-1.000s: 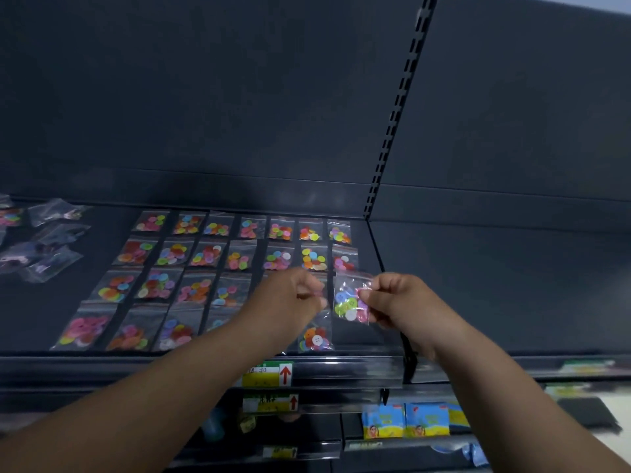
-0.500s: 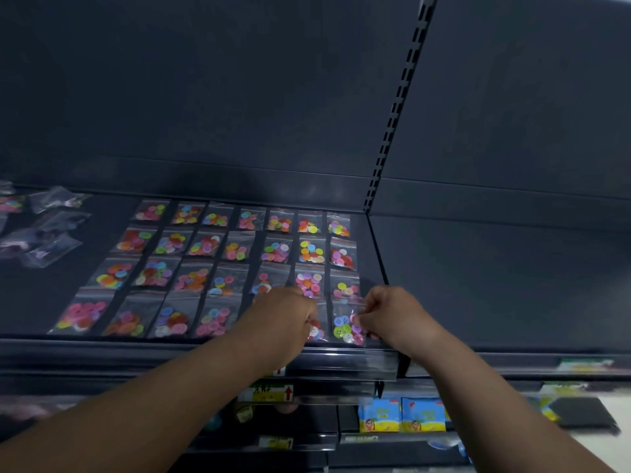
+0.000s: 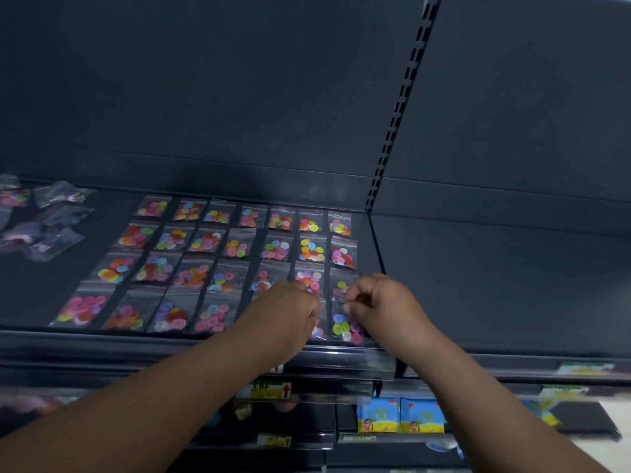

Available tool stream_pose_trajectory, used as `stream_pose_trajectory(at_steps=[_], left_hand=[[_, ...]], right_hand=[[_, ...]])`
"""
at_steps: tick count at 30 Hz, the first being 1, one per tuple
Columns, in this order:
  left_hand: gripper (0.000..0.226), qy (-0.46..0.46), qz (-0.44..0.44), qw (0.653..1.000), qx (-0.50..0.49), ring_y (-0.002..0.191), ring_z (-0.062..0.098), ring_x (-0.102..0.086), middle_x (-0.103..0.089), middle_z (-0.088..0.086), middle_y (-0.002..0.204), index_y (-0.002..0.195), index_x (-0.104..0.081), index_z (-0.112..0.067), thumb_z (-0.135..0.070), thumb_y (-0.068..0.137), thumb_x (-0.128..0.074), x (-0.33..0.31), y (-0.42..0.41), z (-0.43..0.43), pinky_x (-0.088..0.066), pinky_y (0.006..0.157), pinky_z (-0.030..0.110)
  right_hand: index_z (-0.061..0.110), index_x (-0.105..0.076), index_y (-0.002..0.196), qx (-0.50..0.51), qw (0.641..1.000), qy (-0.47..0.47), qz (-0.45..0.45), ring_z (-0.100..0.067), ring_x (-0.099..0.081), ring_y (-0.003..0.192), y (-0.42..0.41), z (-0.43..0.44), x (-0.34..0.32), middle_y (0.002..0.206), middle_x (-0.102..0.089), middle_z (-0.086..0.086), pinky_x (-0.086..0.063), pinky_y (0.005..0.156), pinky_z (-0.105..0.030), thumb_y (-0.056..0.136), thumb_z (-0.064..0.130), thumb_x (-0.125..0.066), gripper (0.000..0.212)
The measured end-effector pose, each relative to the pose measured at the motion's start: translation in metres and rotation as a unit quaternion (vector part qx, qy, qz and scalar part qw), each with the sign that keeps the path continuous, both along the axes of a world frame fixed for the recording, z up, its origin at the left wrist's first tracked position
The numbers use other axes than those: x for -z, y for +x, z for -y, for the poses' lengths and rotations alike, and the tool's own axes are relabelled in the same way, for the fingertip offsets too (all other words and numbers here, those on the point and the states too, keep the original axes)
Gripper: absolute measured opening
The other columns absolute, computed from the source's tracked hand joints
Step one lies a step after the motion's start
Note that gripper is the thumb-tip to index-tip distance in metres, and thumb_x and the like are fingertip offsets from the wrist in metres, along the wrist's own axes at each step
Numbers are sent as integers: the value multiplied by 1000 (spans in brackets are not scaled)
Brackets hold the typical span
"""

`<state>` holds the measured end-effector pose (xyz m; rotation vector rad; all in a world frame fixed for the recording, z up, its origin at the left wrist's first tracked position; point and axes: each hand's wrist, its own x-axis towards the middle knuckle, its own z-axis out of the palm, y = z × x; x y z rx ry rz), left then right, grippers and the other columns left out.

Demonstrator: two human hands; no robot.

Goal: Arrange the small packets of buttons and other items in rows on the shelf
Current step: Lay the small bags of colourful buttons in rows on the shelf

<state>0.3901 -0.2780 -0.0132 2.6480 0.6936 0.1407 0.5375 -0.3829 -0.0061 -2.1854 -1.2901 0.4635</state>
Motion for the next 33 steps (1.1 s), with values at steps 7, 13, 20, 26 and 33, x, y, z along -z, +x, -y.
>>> stream_pose_trajectory(at_steps=[7,13,20,26,33], left_hand=[[17,-7,-11,1000,11,92,16,-53,-57,0,101,95,-69,-17,-25,93,-54,2,2,1,-49,82,33],[17,-8,-4,1000,11,91,14,-54,-57,-1,100,97,-69,-17,-25,93,-54,0,2,1,-49,81,31],[18,-2,20,1000,-13,97,13,-51,-59,-1,104,101,-67,-17,-24,94,-52,0,0,-9,-45,85,30],[27,17,21,999,-23,110,15,-47,-55,-2,113,119,-62,-21,-27,95,-52,-5,-3,-18,-38,88,24],[35,70,48,994,-71,113,17,-47,-55,0,119,124,-58,-19,-33,93,-54,-20,-27,-44,-40,93,27]], right_hand=[[17,-70,88,-79,995,-65,1,-12,-57,81,3,-2,14,94,-54,4,-48,75,-23,81,15,-71,7],[19,-67,83,-72,997,-26,-2,-1,-51,71,6,-4,10,85,-50,12,-47,71,-19,86,15,-65,6],[14,-69,106,-72,987,-36,142,-21,-49,109,18,-17,19,114,-62,0,-39,84,-19,88,0,-52,28],[14,-68,107,-69,985,-67,145,-21,-52,110,17,-21,17,115,-59,-2,-46,87,-23,90,1,-50,28],[20,-54,131,-95,979,2,183,-21,-39,125,-9,-48,-16,134,-50,1,-35,105,-30,95,23,-50,36]])
